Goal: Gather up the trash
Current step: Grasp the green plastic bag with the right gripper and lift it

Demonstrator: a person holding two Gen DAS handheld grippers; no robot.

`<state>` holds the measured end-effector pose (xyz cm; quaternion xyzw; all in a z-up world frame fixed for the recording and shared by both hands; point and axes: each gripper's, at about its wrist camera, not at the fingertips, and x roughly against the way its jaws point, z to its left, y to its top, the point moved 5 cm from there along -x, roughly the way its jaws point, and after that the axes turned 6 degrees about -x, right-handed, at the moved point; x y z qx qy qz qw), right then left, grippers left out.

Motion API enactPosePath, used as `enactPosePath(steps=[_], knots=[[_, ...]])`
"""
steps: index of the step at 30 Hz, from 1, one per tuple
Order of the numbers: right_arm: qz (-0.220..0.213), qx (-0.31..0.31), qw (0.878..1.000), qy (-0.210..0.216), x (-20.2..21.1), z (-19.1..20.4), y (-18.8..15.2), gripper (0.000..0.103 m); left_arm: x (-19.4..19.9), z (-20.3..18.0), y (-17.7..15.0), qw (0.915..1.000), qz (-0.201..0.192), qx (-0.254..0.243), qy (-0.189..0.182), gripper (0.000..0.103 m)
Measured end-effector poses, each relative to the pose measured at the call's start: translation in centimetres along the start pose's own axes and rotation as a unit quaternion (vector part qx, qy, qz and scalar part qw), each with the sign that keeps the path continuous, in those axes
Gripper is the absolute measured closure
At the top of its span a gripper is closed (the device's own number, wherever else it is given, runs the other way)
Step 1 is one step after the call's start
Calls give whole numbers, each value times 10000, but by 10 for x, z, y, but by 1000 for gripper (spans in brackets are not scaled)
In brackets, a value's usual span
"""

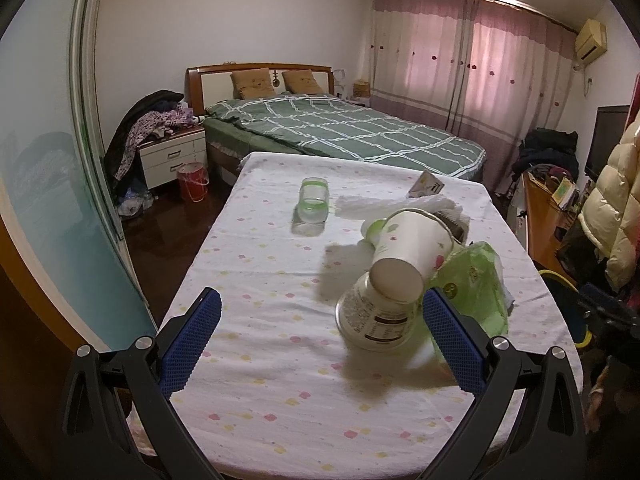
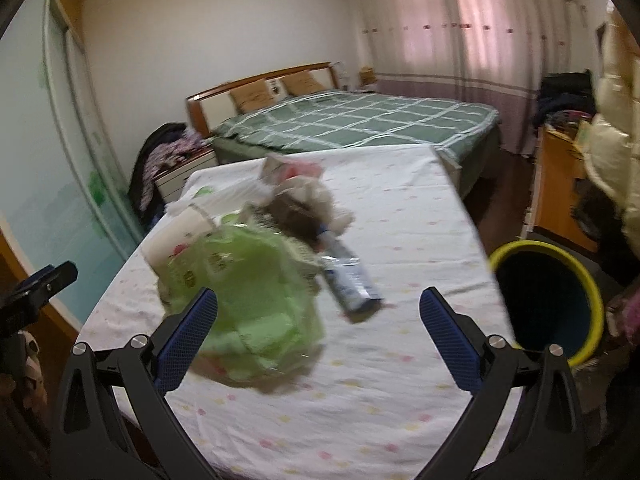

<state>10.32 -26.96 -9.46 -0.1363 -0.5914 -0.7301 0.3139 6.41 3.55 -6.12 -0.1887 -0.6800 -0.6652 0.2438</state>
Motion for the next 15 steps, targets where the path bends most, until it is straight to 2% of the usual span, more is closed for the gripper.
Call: enactPosePath(steps=[7, 15], knots=[[544, 229, 9983, 40, -55, 14, -8, 6, -12, 2, -3, 10000, 69, -42, -43, 4], [1108, 220, 9936, 46, -86, 8, -29, 6, -25, 2, -7, 9997, 183, -20, -138, 4]])
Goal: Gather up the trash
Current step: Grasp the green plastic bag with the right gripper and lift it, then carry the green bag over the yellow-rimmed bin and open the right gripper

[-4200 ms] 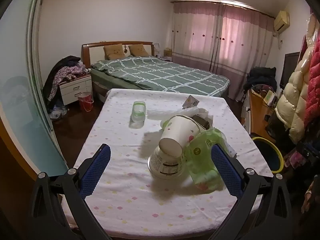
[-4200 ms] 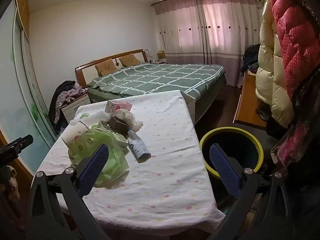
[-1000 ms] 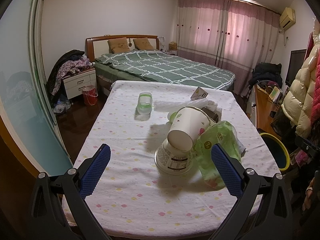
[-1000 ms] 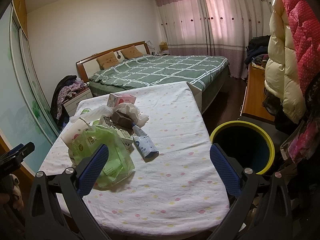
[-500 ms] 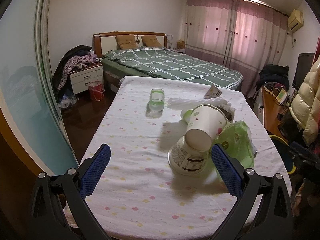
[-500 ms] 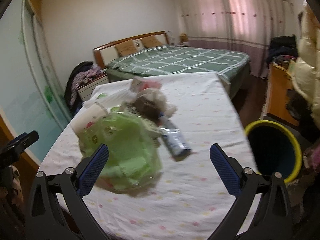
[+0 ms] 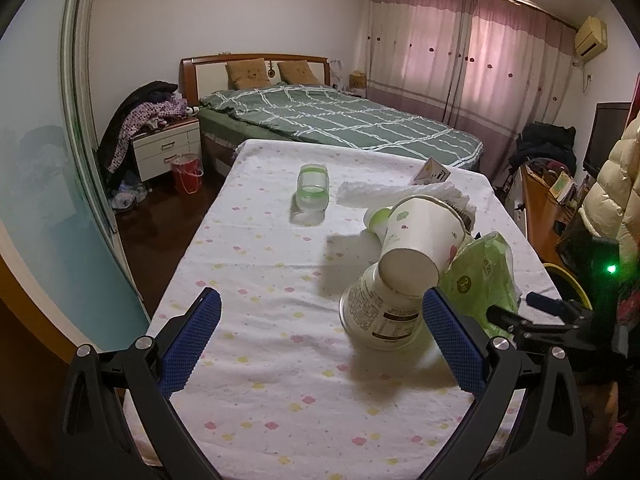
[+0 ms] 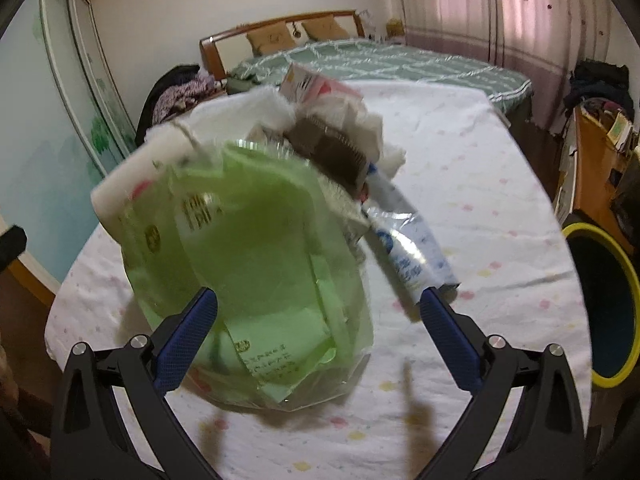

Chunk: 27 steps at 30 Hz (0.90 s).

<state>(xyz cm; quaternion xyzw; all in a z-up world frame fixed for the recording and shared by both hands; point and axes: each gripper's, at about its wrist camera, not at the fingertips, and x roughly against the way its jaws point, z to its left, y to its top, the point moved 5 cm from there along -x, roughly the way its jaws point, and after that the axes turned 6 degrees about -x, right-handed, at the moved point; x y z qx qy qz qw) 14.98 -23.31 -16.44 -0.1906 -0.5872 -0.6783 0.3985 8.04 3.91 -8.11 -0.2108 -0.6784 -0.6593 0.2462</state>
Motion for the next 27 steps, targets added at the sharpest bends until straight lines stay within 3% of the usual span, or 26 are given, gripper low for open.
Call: enactPosePath(steps=[5, 7, 9, 16, 17, 27], knots=[[100, 9, 9999, 101, -8, 3, -5, 6, -5, -2, -1, 10000, 65, 4, -47, 4], [91, -22, 9998, 164, -8, 2, -6, 12, -5, -2, -2, 10000, 57, -5, -34, 4], [108, -65, 9997, 225, -6, 2, -7, 36, -6, -1, -1, 10000, 48, 8, -35, 4], [156, -104, 9990, 395, 7, -1, -13, 66, -9, -6, -2, 9999, 80, -36, -74, 4], [166, -137, 9988, 442, 10, -2, -13, 85, -9, -7, -2, 9999, 83, -52, -84, 4], [-284, -460, 9962, 684, 55, -19, -2, 89, -12, -27, -1, 9992, 105, -240, -302, 4]])
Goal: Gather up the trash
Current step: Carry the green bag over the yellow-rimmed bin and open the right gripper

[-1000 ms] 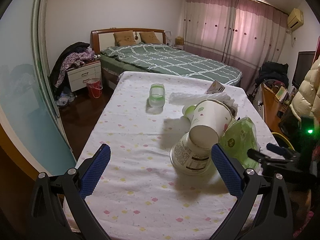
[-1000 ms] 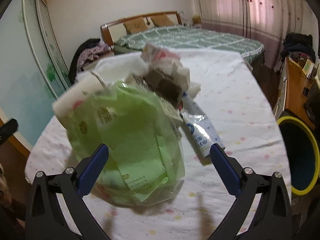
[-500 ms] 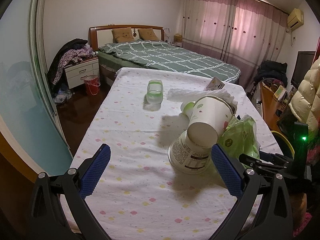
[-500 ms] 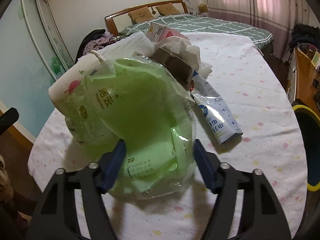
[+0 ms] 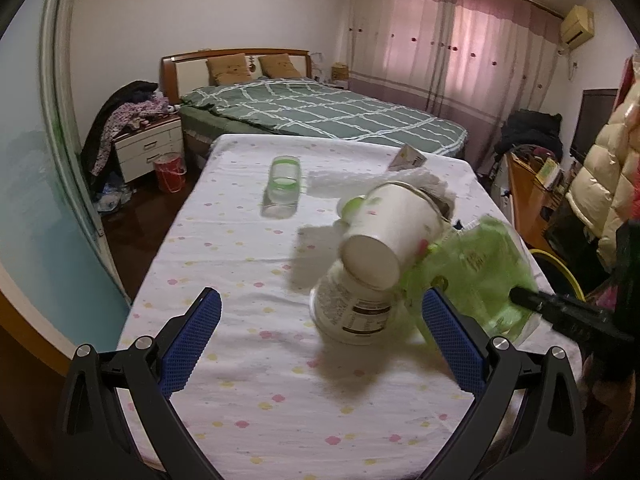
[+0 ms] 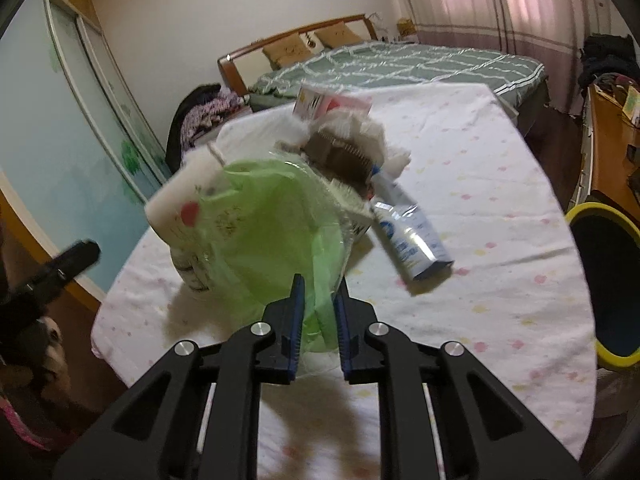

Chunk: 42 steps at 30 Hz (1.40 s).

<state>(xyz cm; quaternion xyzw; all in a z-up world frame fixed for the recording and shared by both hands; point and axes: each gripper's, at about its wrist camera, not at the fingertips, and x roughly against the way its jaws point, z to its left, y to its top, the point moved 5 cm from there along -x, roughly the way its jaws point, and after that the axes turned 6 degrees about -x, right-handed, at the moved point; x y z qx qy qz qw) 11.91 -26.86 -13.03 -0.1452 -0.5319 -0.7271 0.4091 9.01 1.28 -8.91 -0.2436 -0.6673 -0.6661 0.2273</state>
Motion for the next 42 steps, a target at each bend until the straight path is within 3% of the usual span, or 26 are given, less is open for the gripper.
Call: enactPosePath(steps=[5, 12, 17, 20, 26, 31, 32, 36, 42], knots=[[-377, -392, 9985, -113, 26, -33, 18, 89, -6, -14, 2, 9998, 35, -160, -128, 4], [-909, -1141, 9868, -697, 53, -107, 35, 89, -19, -33, 9, 9992, 77, -283, -259, 4], [-1253, -1777, 9662, -1385, 71, -174, 36, 88, -32, -46, 13, 9986, 146, -392, -329, 4], [-1507, -2127, 9459, -1932, 85, -215, 32, 88, -41, -53, 16, 9983, 197, -452, -321, 4], [-1491, -2532, 9181, -2659, 89, -274, 18, 88, -57, -58, 25, 9984, 238, -447, -256, 4], [-1160, -2648, 9132, -2873, 67, -297, 9, 86, -68, -65, 31, 9978, 281, -532, -291, 4], [-1098, -2628, 9127, -2929, 64, -300, 7, 83, -69, -66, 32, 9976, 279, -560, -302, 4], [-1038, -2556, 9120, -3036, 55, -301, 8, 53, -76, -66, 37, 9973, 277, -601, -325, 4], [-978, -2483, 9147, -3034, 49, -294, 12, 51, -86, -61, 49, 9964, 311, -672, -406, 4]])
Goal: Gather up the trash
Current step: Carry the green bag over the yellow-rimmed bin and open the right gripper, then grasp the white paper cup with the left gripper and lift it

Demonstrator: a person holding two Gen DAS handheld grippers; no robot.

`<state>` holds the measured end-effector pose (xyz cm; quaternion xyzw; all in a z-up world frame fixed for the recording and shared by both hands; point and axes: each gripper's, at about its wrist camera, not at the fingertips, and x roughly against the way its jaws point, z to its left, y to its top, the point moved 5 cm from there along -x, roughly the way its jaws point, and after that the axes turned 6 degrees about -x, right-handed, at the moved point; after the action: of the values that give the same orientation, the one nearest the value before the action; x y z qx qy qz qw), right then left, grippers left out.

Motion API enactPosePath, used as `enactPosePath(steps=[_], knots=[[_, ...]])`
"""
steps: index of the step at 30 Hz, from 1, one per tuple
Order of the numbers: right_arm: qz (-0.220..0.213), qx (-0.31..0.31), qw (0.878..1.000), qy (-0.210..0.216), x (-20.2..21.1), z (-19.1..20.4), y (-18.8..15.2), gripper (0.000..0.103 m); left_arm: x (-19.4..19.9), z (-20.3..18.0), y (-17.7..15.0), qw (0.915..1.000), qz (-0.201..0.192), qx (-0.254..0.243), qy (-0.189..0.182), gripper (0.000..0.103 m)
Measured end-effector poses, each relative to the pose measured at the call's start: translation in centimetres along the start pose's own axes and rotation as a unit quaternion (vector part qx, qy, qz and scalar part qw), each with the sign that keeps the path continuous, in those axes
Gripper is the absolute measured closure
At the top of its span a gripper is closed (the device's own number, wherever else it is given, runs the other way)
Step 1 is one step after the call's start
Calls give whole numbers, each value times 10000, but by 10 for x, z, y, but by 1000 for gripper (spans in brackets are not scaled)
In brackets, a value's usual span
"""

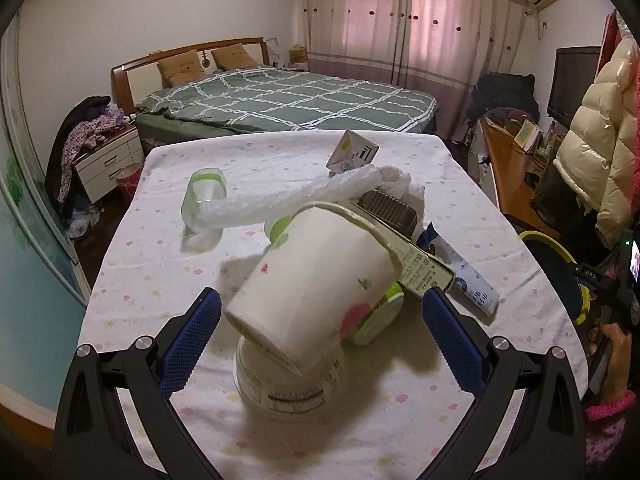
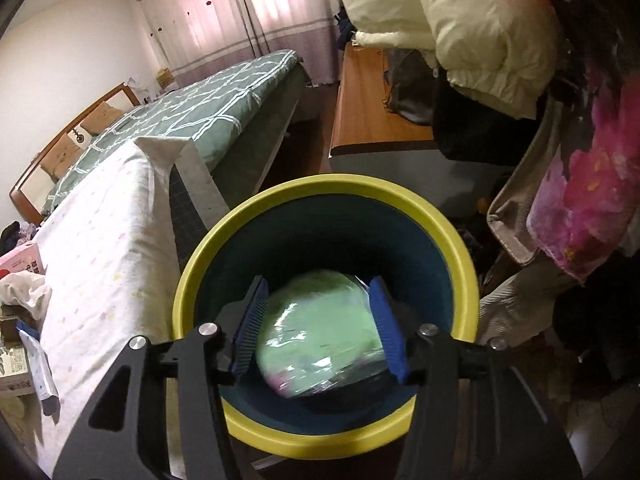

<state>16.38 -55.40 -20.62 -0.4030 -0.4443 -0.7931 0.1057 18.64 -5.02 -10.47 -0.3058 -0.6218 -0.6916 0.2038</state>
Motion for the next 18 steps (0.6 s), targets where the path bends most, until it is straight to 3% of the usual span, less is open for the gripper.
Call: enactPosePath(steps=[18], knots=[[91, 196, 9997, 85, 1, 21, -2, 46, -36, 2, 8, 9950, 198, -899, -376, 4]])
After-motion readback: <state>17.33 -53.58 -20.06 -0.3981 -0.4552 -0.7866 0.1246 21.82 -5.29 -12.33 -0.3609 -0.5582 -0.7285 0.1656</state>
